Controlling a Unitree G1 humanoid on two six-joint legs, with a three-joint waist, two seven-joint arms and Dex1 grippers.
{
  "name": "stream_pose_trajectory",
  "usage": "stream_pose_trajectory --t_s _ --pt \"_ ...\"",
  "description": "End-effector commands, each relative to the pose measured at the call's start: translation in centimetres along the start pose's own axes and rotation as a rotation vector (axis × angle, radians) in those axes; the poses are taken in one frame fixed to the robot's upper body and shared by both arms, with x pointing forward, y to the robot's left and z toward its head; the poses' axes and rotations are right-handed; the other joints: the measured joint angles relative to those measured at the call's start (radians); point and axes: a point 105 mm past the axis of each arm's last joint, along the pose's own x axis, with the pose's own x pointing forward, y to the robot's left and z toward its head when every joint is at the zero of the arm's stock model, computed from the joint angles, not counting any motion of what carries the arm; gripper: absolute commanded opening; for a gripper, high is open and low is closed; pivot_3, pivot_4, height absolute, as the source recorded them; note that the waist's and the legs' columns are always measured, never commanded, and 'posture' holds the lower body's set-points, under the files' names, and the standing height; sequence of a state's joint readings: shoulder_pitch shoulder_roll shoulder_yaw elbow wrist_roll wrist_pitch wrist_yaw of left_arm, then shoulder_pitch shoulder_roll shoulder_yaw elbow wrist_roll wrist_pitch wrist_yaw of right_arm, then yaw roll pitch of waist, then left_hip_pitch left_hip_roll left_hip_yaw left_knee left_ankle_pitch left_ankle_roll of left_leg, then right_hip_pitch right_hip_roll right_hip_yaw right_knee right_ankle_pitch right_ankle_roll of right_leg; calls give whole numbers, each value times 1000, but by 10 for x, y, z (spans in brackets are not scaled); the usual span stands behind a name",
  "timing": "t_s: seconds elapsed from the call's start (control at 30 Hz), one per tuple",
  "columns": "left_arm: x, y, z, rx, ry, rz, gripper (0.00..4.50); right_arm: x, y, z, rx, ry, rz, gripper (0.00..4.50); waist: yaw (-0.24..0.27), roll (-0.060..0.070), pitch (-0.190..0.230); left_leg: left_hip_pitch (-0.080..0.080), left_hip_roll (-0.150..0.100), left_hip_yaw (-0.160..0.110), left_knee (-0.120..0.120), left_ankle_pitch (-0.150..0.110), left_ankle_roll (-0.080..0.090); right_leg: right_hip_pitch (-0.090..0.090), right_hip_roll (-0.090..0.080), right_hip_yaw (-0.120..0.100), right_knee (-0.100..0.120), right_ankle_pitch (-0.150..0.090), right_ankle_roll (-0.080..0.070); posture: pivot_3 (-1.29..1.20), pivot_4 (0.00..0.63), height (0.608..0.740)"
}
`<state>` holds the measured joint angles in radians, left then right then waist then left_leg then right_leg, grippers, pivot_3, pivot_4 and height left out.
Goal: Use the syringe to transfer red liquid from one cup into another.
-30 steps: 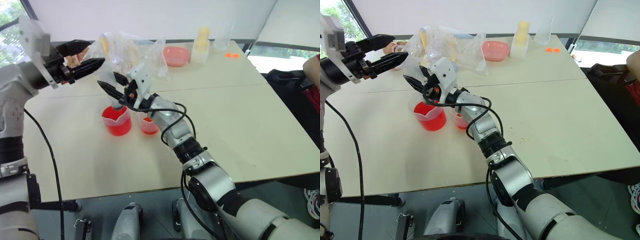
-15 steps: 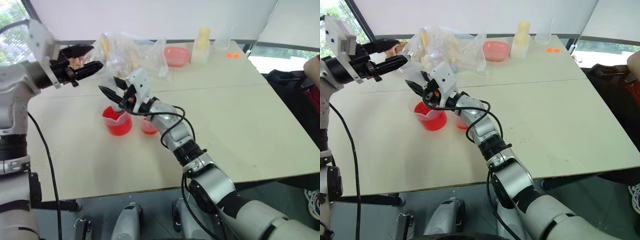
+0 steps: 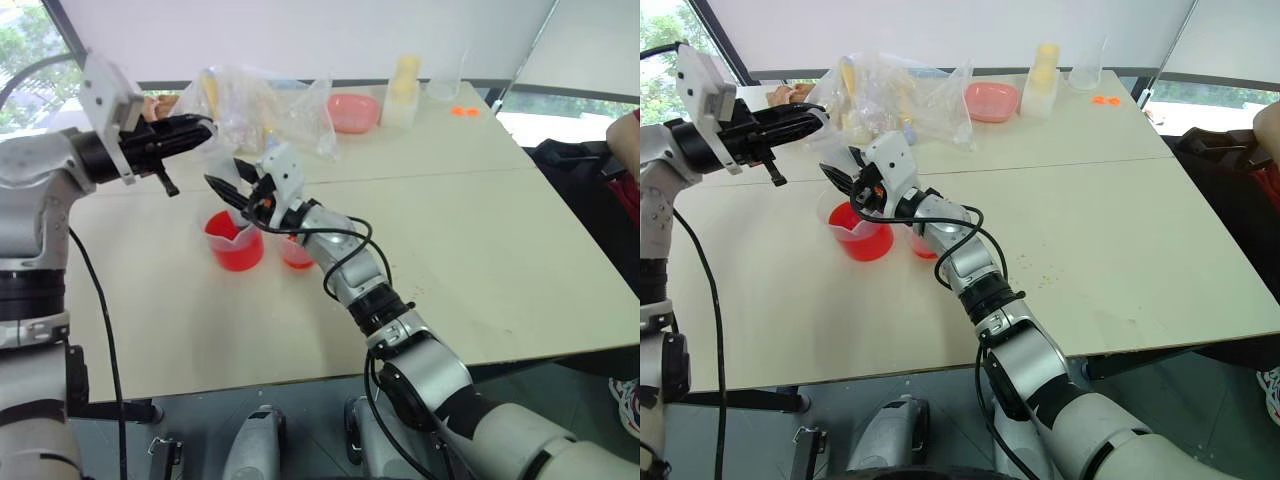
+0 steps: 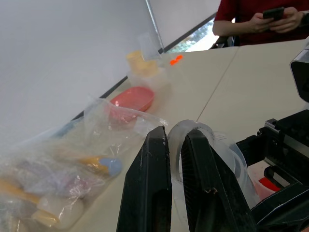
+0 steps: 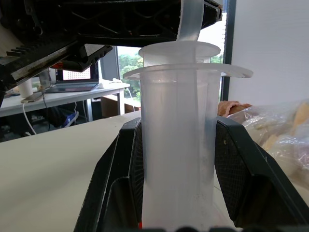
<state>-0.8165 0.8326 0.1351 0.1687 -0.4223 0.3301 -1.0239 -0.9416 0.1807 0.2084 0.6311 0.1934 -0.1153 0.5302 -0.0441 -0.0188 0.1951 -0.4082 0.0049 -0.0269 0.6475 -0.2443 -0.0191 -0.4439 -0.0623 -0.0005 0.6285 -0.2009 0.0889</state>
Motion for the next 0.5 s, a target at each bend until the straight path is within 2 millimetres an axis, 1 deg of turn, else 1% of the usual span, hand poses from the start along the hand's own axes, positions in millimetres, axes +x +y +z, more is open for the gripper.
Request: stream_pose_trajectory --t_s 0.03,0.27,0.5 --pt "-10 27 17 67 -14 125 38 23 67 28 29 -156 195 1475 0 0 0 0 0 0 0 0 0 0 0 0 0 0 0 0 150 740" --pt "-12 35 27 90 -35 123 38 23 72 26 37 -153 204 1475 2 0 0 0 0 0 0 0 0 0 0 0 0 0 0 0 150 740" --pt "-13 40 31 97 -49 131 38 22 74 27 38 -159 208 1475 1 0 0 0 0 0 0 0 0 0 0 0 0 0 0 0 150 740"
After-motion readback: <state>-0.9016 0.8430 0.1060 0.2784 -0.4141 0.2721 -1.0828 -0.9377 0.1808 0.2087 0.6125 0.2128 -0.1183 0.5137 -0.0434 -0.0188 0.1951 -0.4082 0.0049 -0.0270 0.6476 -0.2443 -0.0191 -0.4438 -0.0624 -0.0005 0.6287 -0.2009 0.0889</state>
